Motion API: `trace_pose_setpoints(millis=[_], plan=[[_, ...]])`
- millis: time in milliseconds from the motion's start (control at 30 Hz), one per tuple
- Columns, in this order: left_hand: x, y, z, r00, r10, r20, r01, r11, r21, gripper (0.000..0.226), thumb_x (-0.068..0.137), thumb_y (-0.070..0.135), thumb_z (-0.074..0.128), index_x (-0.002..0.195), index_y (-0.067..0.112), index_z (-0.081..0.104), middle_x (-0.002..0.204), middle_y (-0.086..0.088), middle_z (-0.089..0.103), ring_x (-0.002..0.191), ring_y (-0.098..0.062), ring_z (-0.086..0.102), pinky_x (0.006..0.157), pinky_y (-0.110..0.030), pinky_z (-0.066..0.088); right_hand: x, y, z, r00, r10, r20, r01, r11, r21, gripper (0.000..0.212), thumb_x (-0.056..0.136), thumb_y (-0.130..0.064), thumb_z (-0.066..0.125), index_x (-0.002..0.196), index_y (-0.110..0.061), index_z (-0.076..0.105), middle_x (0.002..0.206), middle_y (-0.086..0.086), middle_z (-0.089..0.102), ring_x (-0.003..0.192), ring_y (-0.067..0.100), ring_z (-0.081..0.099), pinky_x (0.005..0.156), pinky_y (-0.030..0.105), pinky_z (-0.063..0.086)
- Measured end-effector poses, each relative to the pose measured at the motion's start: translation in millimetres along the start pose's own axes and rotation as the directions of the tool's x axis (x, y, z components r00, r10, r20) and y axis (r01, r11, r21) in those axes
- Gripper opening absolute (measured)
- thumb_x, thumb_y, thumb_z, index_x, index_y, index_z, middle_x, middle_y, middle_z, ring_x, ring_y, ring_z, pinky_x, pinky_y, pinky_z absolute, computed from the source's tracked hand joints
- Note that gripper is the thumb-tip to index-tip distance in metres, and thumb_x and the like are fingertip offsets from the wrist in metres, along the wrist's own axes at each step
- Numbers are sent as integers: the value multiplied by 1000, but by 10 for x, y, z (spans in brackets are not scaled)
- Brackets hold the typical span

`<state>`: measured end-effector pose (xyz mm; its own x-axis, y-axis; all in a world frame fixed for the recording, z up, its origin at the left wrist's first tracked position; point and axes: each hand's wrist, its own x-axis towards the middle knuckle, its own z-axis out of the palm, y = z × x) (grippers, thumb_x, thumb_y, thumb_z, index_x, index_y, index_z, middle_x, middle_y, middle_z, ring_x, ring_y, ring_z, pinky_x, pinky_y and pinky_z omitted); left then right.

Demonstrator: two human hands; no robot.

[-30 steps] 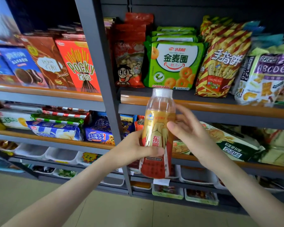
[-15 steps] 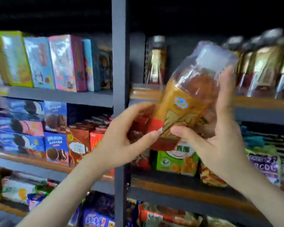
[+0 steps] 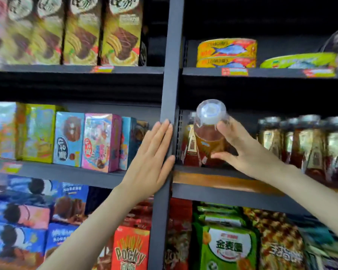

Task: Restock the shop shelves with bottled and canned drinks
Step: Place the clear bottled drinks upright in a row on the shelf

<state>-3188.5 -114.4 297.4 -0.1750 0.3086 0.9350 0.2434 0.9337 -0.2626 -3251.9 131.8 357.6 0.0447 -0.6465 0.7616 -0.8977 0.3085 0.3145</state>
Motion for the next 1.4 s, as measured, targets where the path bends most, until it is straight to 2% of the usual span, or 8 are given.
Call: trace_pose_setpoints(millis=[133, 400, 633, 967, 1100, 1200, 1300, 1400], plan=[[23, -4, 7, 999, -26, -32, 23, 995, -97, 59, 100, 28, 36, 150, 1, 18, 159, -7, 15, 149, -23, 8, 121, -37, 10, 181, 71, 172, 942, 261, 210, -291, 948, 127, 98, 91, -29, 64, 126, -77, -14, 147, -29, 9, 128, -11, 21, 107, 19, 23], [137, 117, -17, 973, -78, -217, 78, 997, -10, 49, 95, 21, 43, 138, -3, 46, 141, -16, 47, 137, -27, 37, 114, -38, 31, 550, 468, 711, 811, 527, 254, -585, 749, 313, 106, 89, -24, 68, 139, -62, -17, 148, 12, 40, 121, 25, 53, 100, 45, 48], [271, 201, 41, 940, -116, -321, 142, 988, 59, 45, 89, 16, 50, 130, -1, 54, 129, -18, 52, 121, -27, 43, 104, -37, 38, 613, 629, 812, 781, 508, 363, -606, 757, 245, 144, 63, -28, 89, 126, -65, -35, 157, 20, 9, 143, 33, 16, 113, 46, 28], [378, 392, 70, 951, -38, -306, 141, 937, 321, 45, 89, 21, 52, 128, -1, 57, 134, -26, 49, 120, -39, 43, 101, -48, 38, 531, 775, 625, 772, 494, 400, -606, 762, 229, 125, 75, -45, 79, 137, -56, -30, 161, 9, -17, 149, 28, 2, 116, 43, 19], [550, 557, 188, 977, -1, -212, 95, 896, 433, 55, 83, 26, 60, 134, 5, 55, 142, -26, 43, 132, -40, 35, 112, -52, 25, 252, 1100, 218, 717, 680, 153, -657, 732, -180, 90, 94, -51, 51, 145, -47, -22, 161, 12, -11, 149, 33, -1, 117, 50, 17], [625, 537, 259, 987, -81, -137, 142, 838, 526, 61, 85, 32, 57, 140, 8, 48, 148, -27, 35, 137, -41, 29, 114, -54, 20, -13, 1412, 8, 581, 813, 38, -673, 507, -538, 88, 98, -40, 47, 146, -39, -28, 159, 17, -19, 146, 42, -8, 118, 55, 12], [649, 542, 288, 987, -127, -98, 160, 803, 574, 60, 86, 33, 51, 140, 7, 47, 150, -27, 31, 139, -42, 29, 114, -57, 17, -155, 1627, -14, 449, 890, 83, -749, 425, -509, 95, 96, -28, 55, 145, -44, -25, 154, 10, -34, 145, 45, -11, 116, 54, 21], [643, 558, 292, 988, -127, -87, 154, 789, 595, 59, 86, 34, 51, 137, 5, 50, 150, -28, 31, 139, -41, 30, 114, -58, 15, -143, 1747, 33, 460, 887, 22, -801, 426, -420, 107, 90, -6, 60, 145, -48, -21, 151, 7, -40, 145, 45, -9, 107, 49, 41]])
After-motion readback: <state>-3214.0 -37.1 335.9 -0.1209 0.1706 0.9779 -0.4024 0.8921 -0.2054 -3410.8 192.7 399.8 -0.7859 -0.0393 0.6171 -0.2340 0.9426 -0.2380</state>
